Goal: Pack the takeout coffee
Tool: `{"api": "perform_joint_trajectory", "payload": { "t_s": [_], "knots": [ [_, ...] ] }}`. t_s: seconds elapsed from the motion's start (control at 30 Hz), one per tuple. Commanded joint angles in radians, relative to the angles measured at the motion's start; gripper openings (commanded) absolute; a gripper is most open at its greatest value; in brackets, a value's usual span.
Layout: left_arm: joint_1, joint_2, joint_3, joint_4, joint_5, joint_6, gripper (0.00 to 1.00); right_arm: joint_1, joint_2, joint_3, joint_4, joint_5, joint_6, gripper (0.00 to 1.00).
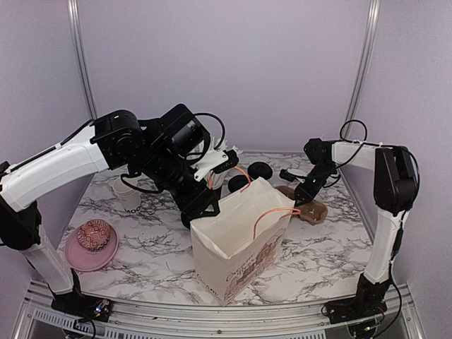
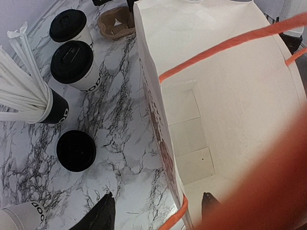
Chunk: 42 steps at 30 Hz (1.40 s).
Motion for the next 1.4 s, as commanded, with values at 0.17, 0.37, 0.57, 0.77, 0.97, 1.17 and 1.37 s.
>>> {"api": "perform_joint_trajectory", "payload": {
  "t_s": [0.17, 0.37, 0.57, 0.77, 0.97, 1.17, 1.37],
  "knots": [
    [0.108, 0.055, 0.074, 0.018, 0.034, 0.126, 0.60, 0.011, -0.218, 0.011, 0.029, -0.163, 0.034, 0.23],
    [0.191, 0.141, 0.161, 0.017, 0.142, 0.183, 0.56, 0.011, -0.370, 0.010, 0.080, -0.324, 0.049, 0.22],
    [0.207, 0.155, 0.191, 0.018, 0.146, 0.169, 0.64, 0.011, -0.500, 0.041, 0.128, -0.526, 0.058, 0.23],
    [0.206, 0.031, 0.166, 0.027, 0.074, 0.126, 0.99, 0.026, -0.602, 0.091, 0.210, -0.769, 0.117, 0.27],
    [0.206, -0.121, 0.069, 0.065, 0.024, 0.115, 0.99, 0.149, -0.638, 0.151, 0.221, -0.859, 0.137, 0.28],
    [0.209, -0.220, -0.018, 0.090, -0.162, 0.063, 0.99, 0.339, -0.580, 0.274, 0.134, -0.877, 0.114, 0.27],
    [0.233, -0.264, -0.074, 0.118, -0.252, -0.016, 0.99, 0.565, -0.487, 0.408, 0.074, -0.779, 0.093, 0.27]
  ]
}}
